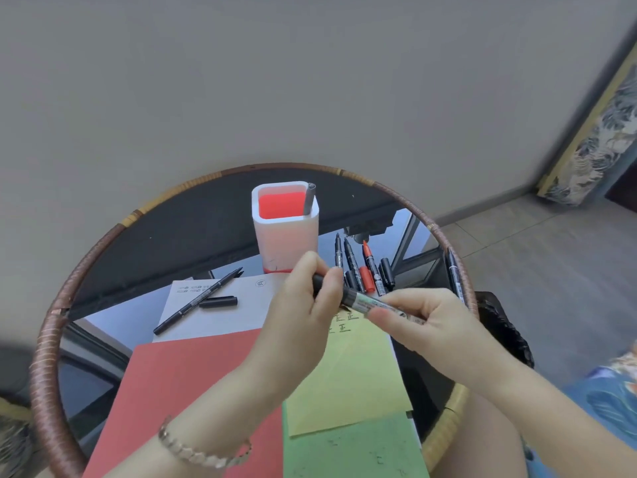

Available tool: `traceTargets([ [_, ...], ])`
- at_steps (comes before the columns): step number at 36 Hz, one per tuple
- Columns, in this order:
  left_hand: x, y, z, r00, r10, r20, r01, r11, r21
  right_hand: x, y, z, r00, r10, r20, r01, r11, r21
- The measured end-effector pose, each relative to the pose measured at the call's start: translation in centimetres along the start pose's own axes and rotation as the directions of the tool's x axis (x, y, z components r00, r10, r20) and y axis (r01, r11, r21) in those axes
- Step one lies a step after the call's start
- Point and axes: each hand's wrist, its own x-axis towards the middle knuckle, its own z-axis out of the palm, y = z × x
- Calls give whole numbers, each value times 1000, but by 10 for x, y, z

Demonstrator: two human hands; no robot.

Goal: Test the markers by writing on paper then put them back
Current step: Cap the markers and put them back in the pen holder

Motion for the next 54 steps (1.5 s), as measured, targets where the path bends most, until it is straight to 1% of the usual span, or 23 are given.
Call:
traceTargets([
  [3,14,-2,20,994,-18,104,16,1000,23,-2,9,-11,999,-38,9,39,942,-332],
  [5,20,0,36,982,14,187,-30,996,83,-2,13,-21,998,-60,2,55,915,-399],
  [7,28,7,50,971,24,237,-59,988,141,-4,18,-37,987,-111,-113,57,915,-399],
  [9,39,10,59,969,27,244,-90,963,252,-5,31,-60,935,-171,-311,16,897,-442],
  [11,54,5,65,969,46,241,-158,867,472,-4,49,-86,869,-164,-467,-93,873,-479],
  [13,67,-6,70,945,18,326,-255,667,700,-1,72,-111,832,-89,-547,-213,860,-464],
  [15,75,-16,74,905,-71,420,-339,479,810,3,98,-131,810,21,-586,-329,843,-424],
  [16,78,-20,75,894,-111,434,-349,435,830,4,110,-139,797,71,-600,-383,827,-412],
  [20,86,-28,80,898,-147,414,-321,423,848,3,137,-151,752,199,-629,-521,763,-383],
  [23,87,-29,81,908,-65,413,-366,354,861,5,135,-138,787,159,-597,-463,790,-401],
  [25,83,-27,80,912,-2,410,-380,370,847,9,127,-123,816,109,-568,-400,816,-418],
  [26,80,-26,79,919,44,393,-374,421,826,12,122,-114,828,86,-553,-367,829,-421],
  [28,72,-18,74,947,143,287,-313,610,728,17,111,-98,854,45,-518,-313,841,-442],
  [30,64,-7,66,975,146,166,-215,803,556,22,101,-84,874,26,-485,-296,820,-490],
  [32,56,1,56,988,117,97,-147,901,409,28,94,-73,885,37,-464,-317,778,-543],
  [35,44,7,35,997,81,-21,-73,967,243,37,87,-62,887,60,-457,-365,698,-616],
  [38,32,4,14,996,26,-88,-14,990,141,44,84,-54,880,99,-464,-410,649,-640],
  [41,20,-1,-5,985,-81,-151,91,994,61,48,83,-49,875,109,-472,-420,658,-626],
  [46,-1,-9,-27,949,-211,-235,207,977,-42,42,66,-34,907,46,-418,-270,826,-495],
  [48,-5,-11,-30,926,-282,-251,253,957,-140,38,53,-25,930,7,-367,-184,873,-451],
  [50,-6,-12,-34,889,-392,-238,311,897,-313,33,37,-16,951,-18,-308,-113,908,-403],
  [52,-5,-11,-39,846,-496,-196,343,788,-511,29,23,-6,969,-48,-243,-43,934,-354],
  [54,-4,-11,-44,829,-537,-155,331,695,-638,23,10,3,980,-83,-183,28,958,-285],
])
